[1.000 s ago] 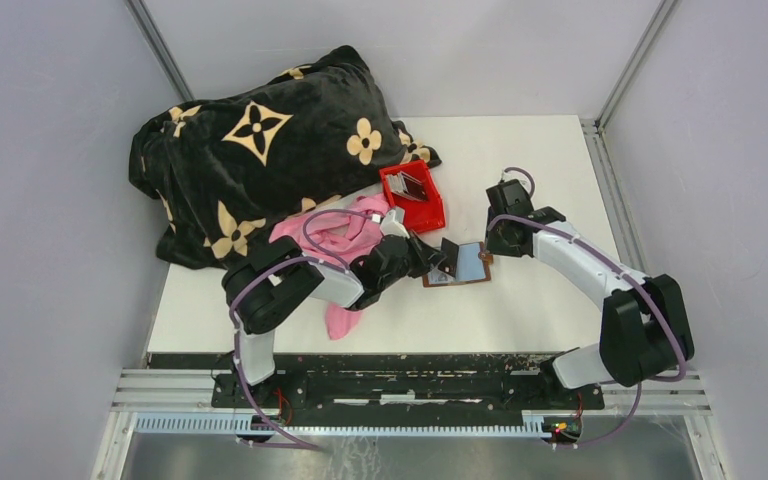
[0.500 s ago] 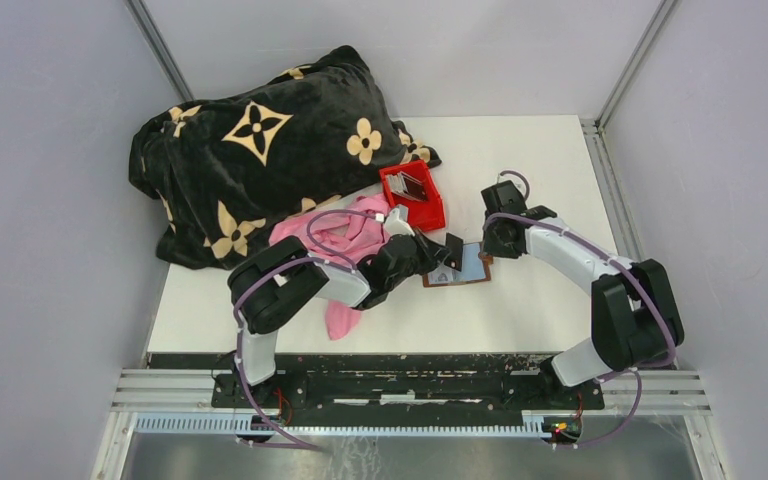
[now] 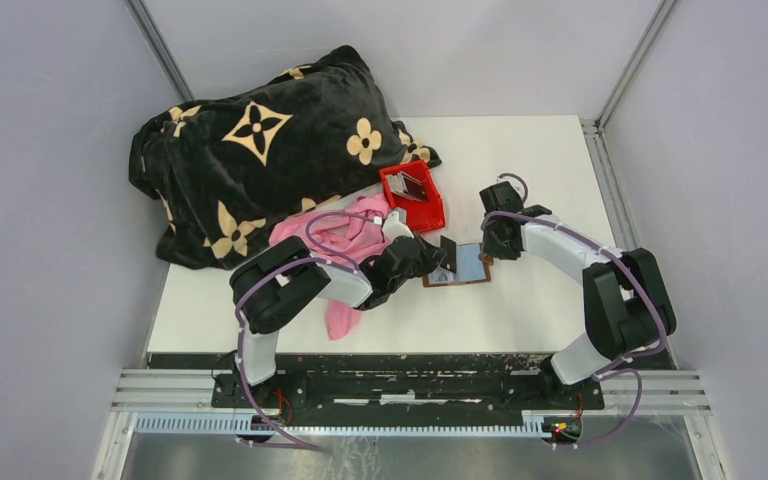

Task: Put the credit cards into the card holder
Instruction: Insert the credit card into the card holder.

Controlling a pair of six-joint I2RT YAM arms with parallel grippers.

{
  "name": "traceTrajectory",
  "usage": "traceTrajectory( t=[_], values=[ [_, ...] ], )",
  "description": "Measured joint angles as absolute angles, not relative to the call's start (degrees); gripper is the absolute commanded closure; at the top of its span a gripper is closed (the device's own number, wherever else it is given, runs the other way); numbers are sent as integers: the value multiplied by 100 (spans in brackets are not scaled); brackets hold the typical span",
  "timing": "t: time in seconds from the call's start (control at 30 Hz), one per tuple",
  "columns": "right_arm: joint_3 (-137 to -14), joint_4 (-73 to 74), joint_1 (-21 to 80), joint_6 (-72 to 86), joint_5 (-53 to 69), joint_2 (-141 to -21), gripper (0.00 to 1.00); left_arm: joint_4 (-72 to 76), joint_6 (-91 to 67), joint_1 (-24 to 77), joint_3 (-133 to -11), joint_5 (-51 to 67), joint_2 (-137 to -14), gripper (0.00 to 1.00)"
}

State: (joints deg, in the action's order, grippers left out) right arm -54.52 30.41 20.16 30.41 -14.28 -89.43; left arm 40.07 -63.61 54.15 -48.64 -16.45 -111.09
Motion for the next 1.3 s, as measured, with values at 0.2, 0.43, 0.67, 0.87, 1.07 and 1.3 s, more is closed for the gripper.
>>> traceTrajectory(
  t=[0.2,0.43,0.67,0.87,1.07,1.3],
  values=[
    [-5452,3020,2012,3046,-1426,-9091,62,3913,-6361,5415,-4864,-1653,-11126,97],
    [-5452,2945,2012,3079,-1422,-9205,62,3931,-6420,5437,-4864,-1675,-11216,97],
    [-5452,2912,2012,3120,-1402,-9286,62,4025,-6525,5476,-4869,-1728,-11308,97],
    [-5452,2910,2008,3168,-1376,-9312,62,4047,-6619,5489,-4869,-1758,-11310,97],
    [-5452,2877,1990,3216,-1339,-9382,62,4075,-6696,5516,-4869,-1774,-11312,97],
    [-5452,2864,1964,3256,-1293,-9408,62,4195,-6919,5540,-4792,-1798,-11360,97]
  ],
)
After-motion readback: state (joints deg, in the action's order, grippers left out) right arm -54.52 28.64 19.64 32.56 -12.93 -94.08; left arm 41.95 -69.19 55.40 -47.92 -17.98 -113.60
